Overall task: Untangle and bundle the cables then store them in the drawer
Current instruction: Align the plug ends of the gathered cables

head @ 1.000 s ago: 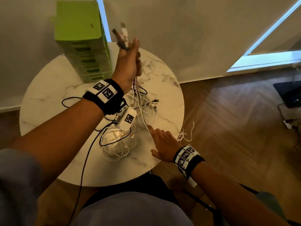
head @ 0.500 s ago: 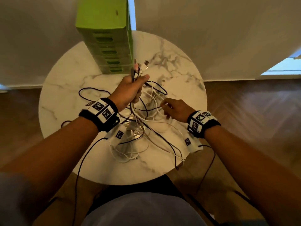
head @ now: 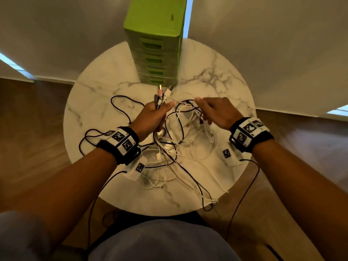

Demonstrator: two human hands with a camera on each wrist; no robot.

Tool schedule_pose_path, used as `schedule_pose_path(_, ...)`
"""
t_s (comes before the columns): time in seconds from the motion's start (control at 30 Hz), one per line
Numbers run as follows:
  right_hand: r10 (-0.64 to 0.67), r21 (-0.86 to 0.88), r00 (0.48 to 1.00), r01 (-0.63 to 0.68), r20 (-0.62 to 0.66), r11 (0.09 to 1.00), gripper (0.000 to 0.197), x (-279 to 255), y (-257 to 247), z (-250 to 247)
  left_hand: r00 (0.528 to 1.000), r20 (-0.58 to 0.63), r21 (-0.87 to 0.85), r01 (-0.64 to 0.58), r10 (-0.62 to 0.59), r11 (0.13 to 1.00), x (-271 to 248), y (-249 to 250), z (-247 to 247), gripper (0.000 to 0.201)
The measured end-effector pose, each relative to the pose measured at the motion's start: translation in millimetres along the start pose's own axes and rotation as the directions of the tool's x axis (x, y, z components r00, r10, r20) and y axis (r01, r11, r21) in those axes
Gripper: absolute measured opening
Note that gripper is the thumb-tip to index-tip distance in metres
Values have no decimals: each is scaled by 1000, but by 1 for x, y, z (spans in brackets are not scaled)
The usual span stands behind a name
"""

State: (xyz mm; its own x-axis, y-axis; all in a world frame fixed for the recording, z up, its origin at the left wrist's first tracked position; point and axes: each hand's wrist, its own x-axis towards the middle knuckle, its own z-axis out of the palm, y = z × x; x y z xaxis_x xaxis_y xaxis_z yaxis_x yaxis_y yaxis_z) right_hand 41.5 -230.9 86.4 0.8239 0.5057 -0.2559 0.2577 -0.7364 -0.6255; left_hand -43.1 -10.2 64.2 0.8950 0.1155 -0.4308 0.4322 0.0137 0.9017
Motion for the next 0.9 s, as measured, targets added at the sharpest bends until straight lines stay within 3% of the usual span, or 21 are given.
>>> schedule_pose_path(0.07,-76,62,992,82,-104,995,43,-2,-13,-26,1000,-5,-13,1,-1,1000,-2,0,-3,48)
schedule_pose_path(0.17,-166,210,963,211,-213,955,9,-5,-23,-46,1000,-12,-36,-14,13,999,-5,2,-5,47)
schedule_pose_path(0.3,-246,452,952,303,-182,839,30,-25,-44,-34,1000,19,-206,5,-1,979,-10,14,-2,38)
schedule_pose_path(0.37,-284,457,944,331,-169,825,35,-38,-54,-16,998,62,-264,44,-28,964,-13,20,0,35)
schedule_pose_path(0.5,-339,386,919,393,-204,835,24,-61,-66,13,971,211,-230,160,-112,960,-17,25,1,48)
schedule_pose_path(0.67,-225,449,970,242,-92,860,20,-83,-70,35,981,193,-263,34,18,964,-21,22,1,25)
schedule_pose_path(0.77,-79,537,997,58,16,842,21,-84,-73,47,968,239,-107,-56,80,993,-25,20,2,28)
schedule_pose_path(0.83,-62,449,998,55,1,892,23,-80,-73,56,961,257,-43,-96,104,994,-30,19,4,35)
schedule_pose_path(0.9,-34,385,992,80,-125,919,17,-77,-73,60,960,262,-109,-75,101,991,-33,21,6,30)
